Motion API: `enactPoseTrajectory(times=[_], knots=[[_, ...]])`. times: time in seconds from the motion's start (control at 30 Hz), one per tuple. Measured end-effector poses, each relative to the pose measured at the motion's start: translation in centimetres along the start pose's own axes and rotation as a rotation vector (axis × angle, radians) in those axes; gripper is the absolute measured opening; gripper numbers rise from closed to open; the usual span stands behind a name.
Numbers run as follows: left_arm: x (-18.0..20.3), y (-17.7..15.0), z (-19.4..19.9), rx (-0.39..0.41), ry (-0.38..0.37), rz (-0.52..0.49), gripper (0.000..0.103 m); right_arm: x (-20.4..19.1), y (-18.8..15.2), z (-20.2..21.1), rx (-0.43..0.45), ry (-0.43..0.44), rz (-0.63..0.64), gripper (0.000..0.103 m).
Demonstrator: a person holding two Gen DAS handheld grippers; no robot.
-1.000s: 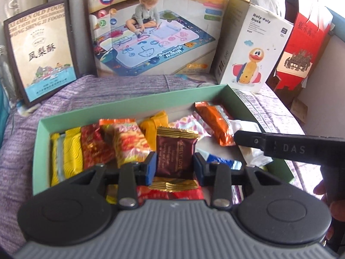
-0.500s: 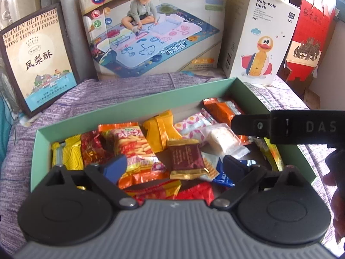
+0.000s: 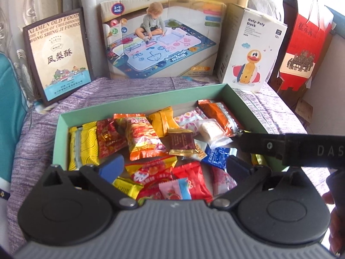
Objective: Organize snacks
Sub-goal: 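Move both tools back to the last two candies on the blanket, then grasp the orange round candy with left tool while right tool grasps Hello Kitty candy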
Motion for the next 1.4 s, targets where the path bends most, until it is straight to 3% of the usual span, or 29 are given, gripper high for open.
enactPoseTrajectory(times=[0.4, 0.83, 0.97, 1.03, 1.07, 1.1, 1.17, 1.3, 1.4], knots=[[-1.1, -6.1, 5.4, -0.010, 0.002, 0.021, 0.103, -1.1, -5.9, 4.8, -0.010, 0.035, -0.049, 0.103], [-2.9, -16.5, 5.6, -0.150, -0.004, 0.029, 0.103, 1.6, -13.6, 4.8, -0.111, -0.009, -0.114, 0.103], [-3.9, -18.9, 4.8, -0.197, 0.007, 0.073, 0.103, 2.2, -15.1, 4.4, -0.140, -0.027, -0.122, 0.103], [-4.2, -19.7, 4.4, -0.207, 0.012, 0.086, 0.095, 2.3, -15.5, 4.2, -0.142, -0.034, -0.118, 0.103], [-4.2, -20.0, 4.3, -0.211, 0.008, 0.080, 0.081, 2.3, -15.7, 4.2, -0.142, -0.038, -0.112, 0.103], [-4.0, -20.3, 4.1, -0.215, 0.006, 0.066, 0.059, 2.3, -15.7, 4.0, -0.142, -0.042, -0.104, 0.103], [-3.8, -20.4, 4.1, -0.203, 0.025, 0.022, 0.044, 2.2, -15.8, 4.0, -0.133, -0.049, -0.083, 0.103], [-3.6, -20.2, 3.9, -0.177, 0.018, 0.024, 0.044, 2.1, -15.4, 3.9, -0.083, -0.084, -0.015, 0.102], [-3.5, -19.6, 3.3, -0.168, 0.017, 0.034, 0.044, 2.2, -15.2, 3.1, -0.080, -0.104, 0.006, 0.085]])
Point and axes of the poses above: each gripper's, at about its wrist camera, not at the fingertips, and z roughly against the way its jaws point, x to its right, y to its top, the point moved 10 cm from there along -z, roughly the way its jaws point, and after that the axes turned 2 degrees about -z, right-handed, at the moved point
